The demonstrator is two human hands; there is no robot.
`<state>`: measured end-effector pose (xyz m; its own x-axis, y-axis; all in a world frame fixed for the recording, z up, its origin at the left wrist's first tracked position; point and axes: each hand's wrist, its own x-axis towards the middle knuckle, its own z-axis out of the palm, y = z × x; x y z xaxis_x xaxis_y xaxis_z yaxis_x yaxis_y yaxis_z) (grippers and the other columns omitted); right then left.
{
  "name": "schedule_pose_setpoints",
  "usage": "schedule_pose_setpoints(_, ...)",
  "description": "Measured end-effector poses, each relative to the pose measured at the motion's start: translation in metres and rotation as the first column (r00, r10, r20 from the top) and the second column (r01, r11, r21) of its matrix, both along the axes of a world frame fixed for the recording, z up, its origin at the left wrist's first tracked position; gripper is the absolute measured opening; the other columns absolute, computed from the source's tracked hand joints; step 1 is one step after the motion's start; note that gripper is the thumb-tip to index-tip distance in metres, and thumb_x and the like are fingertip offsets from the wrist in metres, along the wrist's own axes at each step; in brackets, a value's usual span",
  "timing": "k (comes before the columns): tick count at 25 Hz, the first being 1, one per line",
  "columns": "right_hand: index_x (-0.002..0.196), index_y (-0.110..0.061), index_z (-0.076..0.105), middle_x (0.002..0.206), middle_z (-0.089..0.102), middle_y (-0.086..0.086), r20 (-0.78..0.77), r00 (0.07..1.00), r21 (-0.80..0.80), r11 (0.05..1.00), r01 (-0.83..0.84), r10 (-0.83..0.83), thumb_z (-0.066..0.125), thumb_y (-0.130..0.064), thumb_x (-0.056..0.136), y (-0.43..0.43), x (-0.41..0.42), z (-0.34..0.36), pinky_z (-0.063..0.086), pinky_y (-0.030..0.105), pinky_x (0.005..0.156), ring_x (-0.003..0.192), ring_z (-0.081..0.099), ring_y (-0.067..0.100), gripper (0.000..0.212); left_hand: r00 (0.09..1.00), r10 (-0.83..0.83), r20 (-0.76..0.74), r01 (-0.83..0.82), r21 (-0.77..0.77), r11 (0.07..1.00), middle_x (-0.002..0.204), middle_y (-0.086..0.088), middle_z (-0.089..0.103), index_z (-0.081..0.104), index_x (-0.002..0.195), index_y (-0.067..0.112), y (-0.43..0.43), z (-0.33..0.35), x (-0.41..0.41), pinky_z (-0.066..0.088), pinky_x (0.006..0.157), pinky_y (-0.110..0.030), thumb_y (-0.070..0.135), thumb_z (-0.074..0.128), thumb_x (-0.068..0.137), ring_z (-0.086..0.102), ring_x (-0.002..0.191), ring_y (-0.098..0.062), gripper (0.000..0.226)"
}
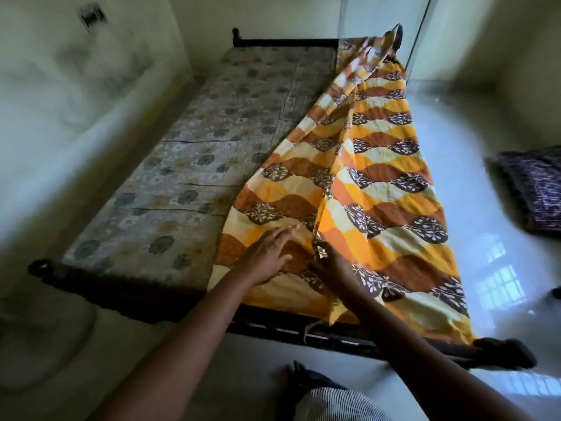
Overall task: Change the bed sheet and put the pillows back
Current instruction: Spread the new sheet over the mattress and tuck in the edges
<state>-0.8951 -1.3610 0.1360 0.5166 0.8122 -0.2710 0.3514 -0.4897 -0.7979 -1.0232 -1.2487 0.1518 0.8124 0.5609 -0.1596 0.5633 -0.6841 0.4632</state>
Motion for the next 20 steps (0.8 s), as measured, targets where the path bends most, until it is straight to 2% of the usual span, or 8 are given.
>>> schedule_pose_setpoints(5,0.133,-0.023,0.051,0.099,0.066,0.009,0.135,0.972,-0.116,0.977,-0.177,0.192,0.049,-0.02,0.095,0.053,-0.014,-0.001,0.031,0.019,0.063,0.084,0.058,0.014,0.038,0.929,-0.334,-0.158,0.369,0.357,0.858,0.155,0.002,0.02,0.027,0.144,0.034,0.079,-0.001,0.02,0.028,0.11,-0.035,0.005,0.05,0.092,0.019,0.142,-0.019,0.064)
schedule_pose_setpoints(7,0.13,-0.022,0.054,0.111,0.066,0.005,0.127,0.974,-0.09,0.98,-0.178,0.189,0.05,-0.018,0.095,0.074,-0.021,-0.007,0.034,0.017,0.065,0.093,0.061,0.012,0.035,0.84,-0.465,-0.279,0.542,0.389,0.745,0.154,0.003,0.024,0.039,0.139,0.033,0.109,-0.013,0.032,0.017,0.114,-0.038,0.007,0.044,0.095,0.017,0.143,-0.02,0.052)
schedule_pose_setpoints(10,0.126,-0.021,0.058,0.096,0.064,-0.001,0.088,0.983,-0.062,0.986,-0.158,0.163,0.052,-0.013,0.094,0.096,-0.032,-0.009,0.036,0.011,0.058,0.079,0.057,0.013,0.033,0.686,-0.608,-0.399,0.727,0.373,0.576,0.142,0.002,0.046,0.058,0.125,0.028,0.149,-0.028,0.04,0.005,0.116,-0.036,0.014,0.045,0.094,0.027,0.139,-0.018,0.036)
schedule_pose_setpoints(14,0.118,-0.014,0.063,0.101,0.062,-0.008,0.114,0.979,-0.142,0.978,-0.155,0.172,0.051,-0.018,0.095,0.114,-0.035,0.009,0.038,0.003,0.06,0.085,0.057,0.005,0.027,0.573,-0.675,-0.465,0.82,0.326,0.471,0.127,0.002,0.059,0.061,0.12,0.026,0.202,-0.041,0.052,0.009,0.116,-0.038,0.016,0.044,0.095,0.046,0.123,-0.017,0.031)
schedule_pose_setpoints(16,0.107,-0.012,0.066,0.096,0.061,-0.006,0.219,0.967,-0.222,0.971,-0.083,0.133,0.05,-0.024,0.095,0.121,-0.041,0.017,0.037,0.009,0.058,0.081,0.057,0.009,0.023,0.571,-0.658,-0.491,0.818,0.273,0.506,0.134,0.002,0.053,0.059,0.12,0.03,0.233,-0.054,0.058,0.015,0.116,-0.043,0.016,0.049,0.094,0.041,0.129,-0.019,0.031)
schedule_pose_setpoints(17,0.102,-0.012,0.065,0.095,0.062,-0.003,0.288,0.955,-0.241,0.97,0.0,0.072,0.049,-0.026,0.095,0.124,-0.046,0.018,0.038,0.017,0.06,0.082,0.058,0.014,0.022,0.62,-0.624,-0.475,0.775,0.246,0.583,0.14,0.0,0.048,0.058,0.121,0.032,0.249,-0.061,0.057,0.015,0.115,-0.046,0.016,0.052,0.092,0.035,0.134,-0.022,0.033)
schedule_pose_setpoints(19,0.092,-0.017,0.062,0.084,0.058,-0.001,0.372,0.923,-0.239,0.952,0.192,-0.093,0.04,-0.028,0.097,0.136,-0.064,0.013,0.034,0.026,0.061,0.081,0.057,0.021,0.025,0.695,-0.569,-0.441,0.692,0.194,0.695,0.144,-0.001,0.043,0.055,0.125,0.032,0.276,-0.069,0.048,0.013,0.115,-0.05,0.016,0.05,0.092,0.029,0.138,-0.024,0.036)
schedule_pose_setpoints(20,0.085,-0.021,0.056,0.074,0.053,-0.003,0.362,0.907,-0.219,0.926,0.307,-0.215,0.033,-0.027,0.097,0.145,-0.076,0.007,0.031,0.026,0.057,0.078,0.055,0.023,0.027,0.697,-0.58,-0.421,0.694,0.195,0.693,0.143,-0.001,0.044,0.054,0.128,0.03,0.285,-0.069,0.041,0.011,0.116,-0.049,0.014,0.047,0.093,0.03,0.137,-0.022,0.038)
